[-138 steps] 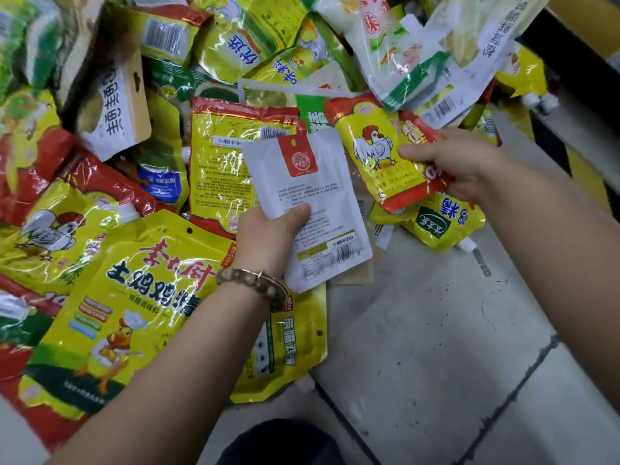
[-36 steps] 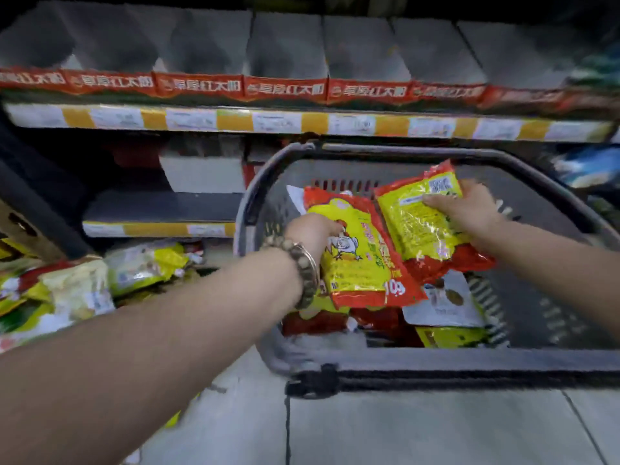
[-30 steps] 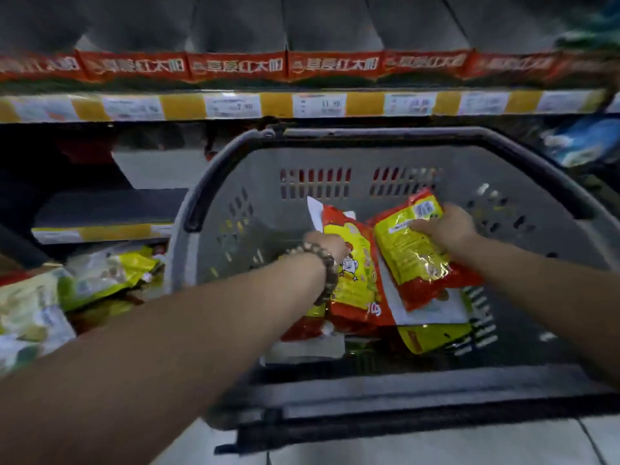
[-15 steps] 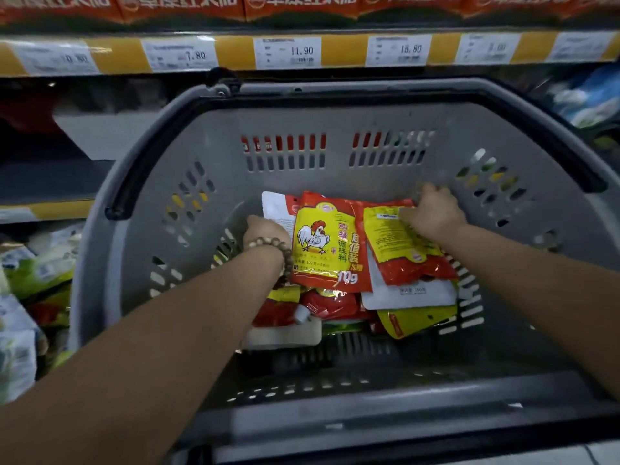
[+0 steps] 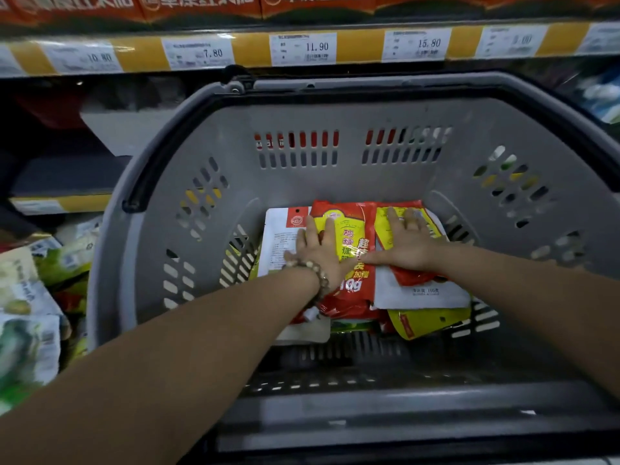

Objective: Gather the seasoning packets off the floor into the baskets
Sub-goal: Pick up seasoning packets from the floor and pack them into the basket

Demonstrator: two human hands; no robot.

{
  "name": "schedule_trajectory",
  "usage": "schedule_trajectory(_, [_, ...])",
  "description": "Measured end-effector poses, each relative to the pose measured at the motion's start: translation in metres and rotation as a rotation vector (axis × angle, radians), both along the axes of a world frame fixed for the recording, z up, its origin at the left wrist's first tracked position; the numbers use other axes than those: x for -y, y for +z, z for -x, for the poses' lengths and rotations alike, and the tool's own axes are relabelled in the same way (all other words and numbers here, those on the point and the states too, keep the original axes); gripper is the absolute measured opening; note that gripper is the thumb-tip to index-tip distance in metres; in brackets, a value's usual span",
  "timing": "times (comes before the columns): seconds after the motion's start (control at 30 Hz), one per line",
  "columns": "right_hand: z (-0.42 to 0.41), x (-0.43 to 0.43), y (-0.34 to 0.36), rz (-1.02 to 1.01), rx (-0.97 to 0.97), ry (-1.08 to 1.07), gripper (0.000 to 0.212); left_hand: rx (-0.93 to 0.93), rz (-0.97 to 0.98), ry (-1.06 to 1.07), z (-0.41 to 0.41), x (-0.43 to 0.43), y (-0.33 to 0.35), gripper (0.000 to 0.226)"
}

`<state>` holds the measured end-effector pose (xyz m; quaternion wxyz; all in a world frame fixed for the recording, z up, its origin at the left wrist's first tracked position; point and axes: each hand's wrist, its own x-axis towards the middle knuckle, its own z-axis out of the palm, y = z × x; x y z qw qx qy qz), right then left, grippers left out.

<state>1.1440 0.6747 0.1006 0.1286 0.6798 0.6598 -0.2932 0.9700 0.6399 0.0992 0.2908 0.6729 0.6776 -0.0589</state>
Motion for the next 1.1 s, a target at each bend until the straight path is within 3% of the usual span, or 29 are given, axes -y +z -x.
schedule_trajectory(0.1, [0.002, 0.002, -0.002, -0.033, 0.062, 0.034, 0.122, -0.095, 0.04, -0.018, -0.008, -0.001, -0.004, 0.087])
schedule_trajectory(0.47, [0.0, -0.004, 0.011, -0.023, 0.083, 0.098, 0.111, -0.165, 0.147, -0.194, 0.011, -0.03, 0.031, 0.092])
schedule_trajectory(0.57, [0.003, -0.005, 0.045, -0.075, -0.002, 0.142, 0.102, -0.061, 0.058, -0.161, 0.024, -0.036, 0.048, 0.092])
schedule_trajectory(0.7, [0.027, 0.002, 0.107, -0.27, -0.14, 0.193, 0.084, 0.14, -0.109, -0.083, 0.054, -0.025, 0.093, 0.07])
schedule_trajectory(0.83, [0.084, 0.027, 0.169, -0.489, -0.293, 0.257, 0.071, 0.204, -0.352, -0.024, 0.11, 0.014, 0.162, 0.062])
schedule_trajectory(0.97, [0.166, 0.061, 0.209, -0.595, -0.374, 0.408, 0.073, 0.301, -0.532, 0.11, 0.183, 0.072, 0.219, 0.048])
schedule_trajectory(1.1, [0.256, 0.103, 0.226, -0.59, -0.345, 0.624, 0.077, 0.253, -0.557, 0.236, 0.265, 0.141, 0.232, 0.051])
